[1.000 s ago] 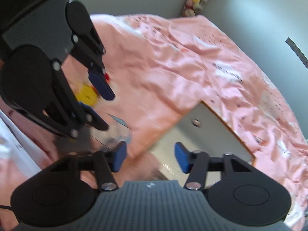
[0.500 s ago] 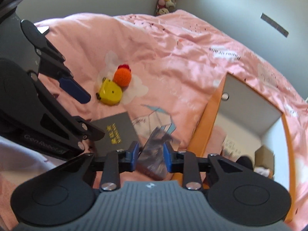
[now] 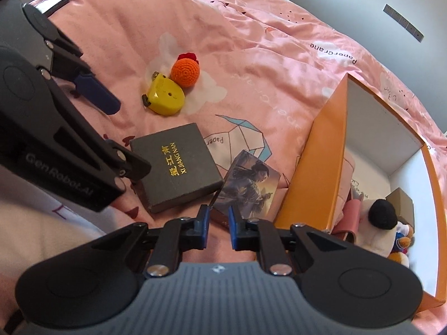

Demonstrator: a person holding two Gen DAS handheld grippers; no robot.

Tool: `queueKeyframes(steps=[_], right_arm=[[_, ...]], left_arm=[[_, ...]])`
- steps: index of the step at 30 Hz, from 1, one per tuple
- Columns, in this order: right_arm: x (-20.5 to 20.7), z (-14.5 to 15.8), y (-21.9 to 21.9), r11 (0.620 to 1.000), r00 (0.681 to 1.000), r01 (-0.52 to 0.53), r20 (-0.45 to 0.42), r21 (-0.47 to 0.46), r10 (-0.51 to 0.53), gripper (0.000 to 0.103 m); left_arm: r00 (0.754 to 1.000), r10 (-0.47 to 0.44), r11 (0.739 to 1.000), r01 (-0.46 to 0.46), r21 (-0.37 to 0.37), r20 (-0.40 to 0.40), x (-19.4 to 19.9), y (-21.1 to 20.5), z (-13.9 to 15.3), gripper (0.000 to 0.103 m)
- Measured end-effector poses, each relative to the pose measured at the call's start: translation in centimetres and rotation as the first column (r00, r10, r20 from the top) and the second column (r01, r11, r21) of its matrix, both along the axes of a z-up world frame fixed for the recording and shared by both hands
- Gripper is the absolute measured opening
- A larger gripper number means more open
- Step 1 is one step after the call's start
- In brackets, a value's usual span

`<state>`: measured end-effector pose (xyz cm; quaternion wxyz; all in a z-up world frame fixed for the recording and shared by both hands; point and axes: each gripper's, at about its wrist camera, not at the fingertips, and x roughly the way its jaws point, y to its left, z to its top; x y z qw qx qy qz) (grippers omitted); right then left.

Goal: Organize objects
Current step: 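Grasp the black XI JIANG NAN box with the left gripper while the right gripper grasps the photo card pack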

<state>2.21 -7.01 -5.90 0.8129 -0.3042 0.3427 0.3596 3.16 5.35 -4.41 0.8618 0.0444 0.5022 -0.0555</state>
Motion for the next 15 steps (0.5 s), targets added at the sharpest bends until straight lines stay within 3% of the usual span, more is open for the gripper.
queueKeyframes(steps=[3,10,15], right_arm=[[0.4,-0.4,0.3,1.000,1.000,0.008,-0.005,-0.016,-0.008,0.016],[1.4,-1.1,1.1,0.999,0.999,0.014,-0.031,-0.034,-0.015,0.014],[1.7,-1.6,1.3,0.999,0.999,0.002,-0.054,-0.036,-0.004,0.014]], left_arm=[[0.999,0.026,0.998,-0.027,-0.048,-0.026,0.5,0.8,-0.4,0.085],[0.993,0.063,0.994,-0.072,-0.083,-0.099,1.8,1.7,-1.8,0.086],[0.985,0.079,0.982,-0.103,-0.158,-0.150,2.7,2.5,-3.0,0.092]])
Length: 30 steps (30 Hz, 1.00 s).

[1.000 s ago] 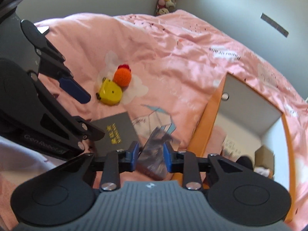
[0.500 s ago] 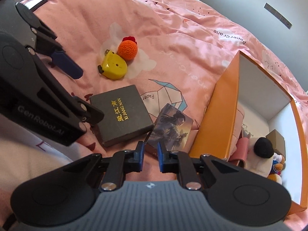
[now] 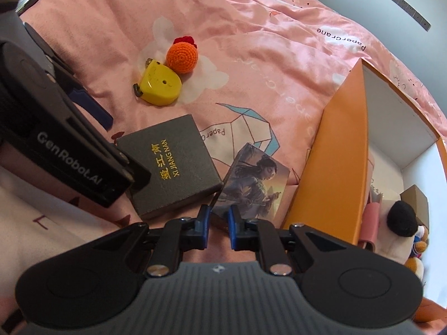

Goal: Organize objects
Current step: 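Grasp the black XI JIANG NAN box with the left gripper while the right gripper grasps the photo card pack, then lift the black box with the left gripper while the right gripper lifts the card pack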

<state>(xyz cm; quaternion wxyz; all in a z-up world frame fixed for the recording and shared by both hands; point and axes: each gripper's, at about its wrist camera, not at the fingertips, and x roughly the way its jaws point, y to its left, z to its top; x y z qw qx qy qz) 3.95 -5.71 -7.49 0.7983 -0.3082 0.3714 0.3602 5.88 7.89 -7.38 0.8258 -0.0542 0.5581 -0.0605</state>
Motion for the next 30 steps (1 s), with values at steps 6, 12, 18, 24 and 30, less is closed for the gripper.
queueKeyframes(steps=[6,12,18,24,30], right_arm=[[0.1,-0.4,0.3,1.000,1.000,-0.010,0.000,-0.007,0.010,0.014],[0.1,-0.4,0.6,1.000,1.000,0.008,0.005,-0.009,-0.008,0.014],[0.2,-0.4,0.8,1.000,1.000,0.008,0.016,-0.008,-0.008,0.014],[-0.1,-0.1,0.8,1.000,0.999,0.009,0.039,-0.002,-0.009,0.014],[-0.2,0.5,1.2,1.000,0.996,0.002,0.092,-0.010,-0.001,0.016]], left_arm=[[0.999,0.009,0.997,-0.012,-0.070,-0.045,1.0,0.3,-1.3,0.096],[0.998,0.012,0.993,-0.019,-0.117,-0.059,1.0,0.3,-1.7,0.086],[0.999,0.024,0.994,-0.028,-0.105,-0.038,-0.1,-0.2,-0.9,0.066],[0.998,0.055,0.995,-0.053,-0.087,0.015,-1.6,-0.1,0.7,0.043],[0.995,0.045,0.999,-0.043,-0.018,0.093,-1.1,-0.9,2.5,0.033]])
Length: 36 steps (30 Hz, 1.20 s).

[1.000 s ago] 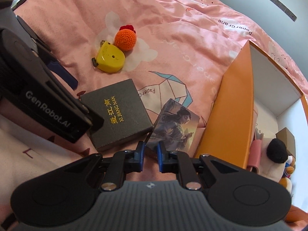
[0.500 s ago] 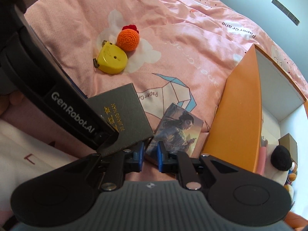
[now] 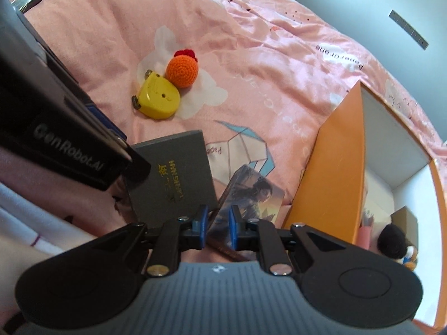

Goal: Organize objects
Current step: 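Lift the black box with the left gripper while the right gripper lifts the card pack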

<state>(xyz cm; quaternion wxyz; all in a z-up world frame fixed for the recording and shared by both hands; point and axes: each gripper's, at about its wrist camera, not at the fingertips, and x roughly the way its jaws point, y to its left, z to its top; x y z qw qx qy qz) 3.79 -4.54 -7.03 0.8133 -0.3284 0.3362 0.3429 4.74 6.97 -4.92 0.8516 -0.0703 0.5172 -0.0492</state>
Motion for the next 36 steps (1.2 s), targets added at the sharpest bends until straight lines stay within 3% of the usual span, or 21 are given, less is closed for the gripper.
queueKeyframes(steps=[1,3,9,10,11,12,13,16,22,25,27,28,36], right_arm=[[0.0,0.1,0.1,1.000,1.000,0.001,0.016,-0.008,-0.001,0.018],[0.1,0.3,0.5,0.999,0.998,0.013,0.058,-0.029,-0.012,0.033],[0.7,-0.3,1.7,0.990,0.994,0.007,0.105,-0.144,0.008,0.043],[0.9,-0.6,1.9,0.987,0.995,0.007,0.103,-0.163,0.010,0.043],[0.9,-0.8,2.0,0.984,0.995,0.008,0.103,-0.177,0.011,0.044],[1.0,-1.0,2.2,0.981,0.994,0.009,0.107,-0.192,0.011,0.044],[1.1,-1.2,2.3,0.978,0.993,0.011,0.114,-0.206,0.013,0.044],[1.2,-1.9,2.8,0.969,0.990,0.018,0.140,-0.247,0.017,0.049],[1.3,-3.2,3.7,0.947,0.972,0.040,0.231,-0.319,0.037,0.057],[1.4,-4.1,3.9,0.926,0.949,0.065,0.311,-0.373,0.059,0.053],[1.6,-4.9,4.0,0.899,0.933,0.084,0.350,-0.429,0.080,0.040],[1.6,-5.1,3.9,0.895,0.929,0.083,0.358,-0.439,0.090,0.040],[-1.0,-2.6,3.0,0.949,0.913,-0.038,0.376,-0.312,0.160,0.041]], left_arm=[[1.000,0.002,1.000,-0.002,0.003,0.019,0.4,0.1,0.3,0.031],[0.999,0.016,1.000,-0.016,0.004,0.043,0.4,0.4,1.0,0.030],[0.993,0.079,0.995,-0.083,0.046,0.090,0.2,1.1,1.8,0.029],[0.991,0.092,0.994,-0.097,0.056,0.096,0.2,1.3,1.8,0.013],[0.989,0.100,0.989,-0.110,0.095,0.105,0.2,1.3,1.8,0.002],[0.989,0.106,0.985,-0.119,0.127,0.108,0.2,1.4,1.8,0.001],[0.989,0.108,0.984,-0.120,0.130,0.097,0.2,1.7,1.5,0.001],[0.990,0.134,0.990,-0.136,0.043,0.043,0.5,2.9,0.7,0.003],[0.988,0.150,0.989,-0.151,0.013,0.030,0.5,3.4,0.2,0.014],[0.986,0.162,0.987,-0.162,0.003,0.023,0.4,3.6,0.0,0.020],[0.986,0.164,0.986,-0.164,0.002,0.023,0.4,3.7,-0.1,0.022],[0.986,0.164,0.987,-0.164,0.002,0.023,0.4,3.7,-0.1,0.023],[0.986,0.162,0.987,-0.162,-0.010,0.025,0.3,3.8,-0.4,0.028]])
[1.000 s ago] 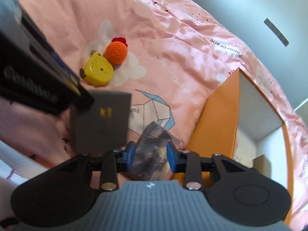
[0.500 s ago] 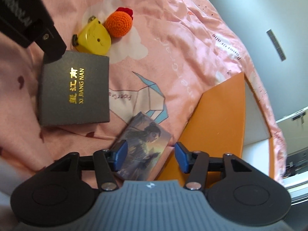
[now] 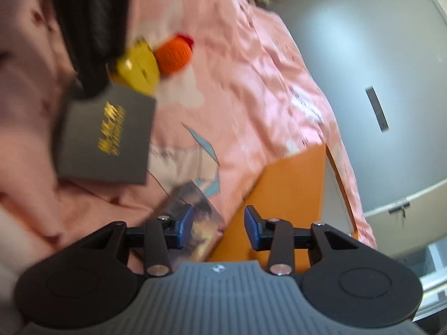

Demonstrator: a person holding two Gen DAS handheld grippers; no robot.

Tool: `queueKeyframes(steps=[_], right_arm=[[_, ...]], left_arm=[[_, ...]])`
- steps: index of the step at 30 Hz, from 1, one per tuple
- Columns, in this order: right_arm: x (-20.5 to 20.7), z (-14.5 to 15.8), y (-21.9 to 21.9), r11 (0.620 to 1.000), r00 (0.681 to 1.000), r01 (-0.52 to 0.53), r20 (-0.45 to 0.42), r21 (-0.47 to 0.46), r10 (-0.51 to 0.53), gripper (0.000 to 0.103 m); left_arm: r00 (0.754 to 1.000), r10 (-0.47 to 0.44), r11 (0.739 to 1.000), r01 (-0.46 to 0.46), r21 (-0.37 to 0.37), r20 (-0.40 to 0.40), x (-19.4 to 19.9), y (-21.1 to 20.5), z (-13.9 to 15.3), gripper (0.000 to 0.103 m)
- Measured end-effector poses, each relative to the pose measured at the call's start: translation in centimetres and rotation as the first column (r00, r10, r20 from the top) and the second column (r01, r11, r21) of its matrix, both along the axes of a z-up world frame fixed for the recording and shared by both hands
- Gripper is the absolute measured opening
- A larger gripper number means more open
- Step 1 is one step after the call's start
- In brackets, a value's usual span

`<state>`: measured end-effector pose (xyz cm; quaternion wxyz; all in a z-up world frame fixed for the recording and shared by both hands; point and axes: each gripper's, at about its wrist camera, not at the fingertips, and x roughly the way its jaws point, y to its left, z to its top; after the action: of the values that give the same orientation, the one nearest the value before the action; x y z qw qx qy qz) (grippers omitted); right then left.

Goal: Organize objects
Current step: 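Lift the black box with the left gripper while the right gripper lifts the card pack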

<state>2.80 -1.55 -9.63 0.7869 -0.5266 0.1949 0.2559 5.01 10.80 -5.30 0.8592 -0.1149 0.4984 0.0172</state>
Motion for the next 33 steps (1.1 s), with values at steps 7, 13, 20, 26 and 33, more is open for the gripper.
queueKeyframes(steps=[7,13,20,26,33], right_arm=[[0.7,-0.2,0.3,1.000,0.989,0.019,-0.147,-0.007,-0.020,0.041],[0.5,-0.8,0.3,0.998,0.976,0.051,-0.212,-0.029,-0.056,0.042],[1.1,-0.9,0.4,0.999,0.966,0.044,-0.253,-0.012,-0.045,0.050],[2.3,-1.7,0.4,0.994,0.938,0.107,-0.329,-0.020,-0.107,0.060],[2.7,-2.9,1.3,0.994,0.947,0.097,-0.302,-0.057,-0.110,0.069]], left_arm=[[1.000,-0.015,1.000,0.015,-0.017,0.016,-0.1,-0.2,0.1,0.045],[0.998,-0.063,0.998,0.063,0.009,-0.007,0.4,-0.9,-0.2,0.059],[0.991,-0.115,0.993,0.115,0.001,-0.068,2.5,-0.9,-1.6,0.073],[0.984,-0.131,0.988,0.120,-0.099,-0.120,4.3,-0.3,-3.4,0.077],[0.979,-0.139,0.983,0.119,-0.138,-0.147,5.3,-0.4,-4.1,0.073]])
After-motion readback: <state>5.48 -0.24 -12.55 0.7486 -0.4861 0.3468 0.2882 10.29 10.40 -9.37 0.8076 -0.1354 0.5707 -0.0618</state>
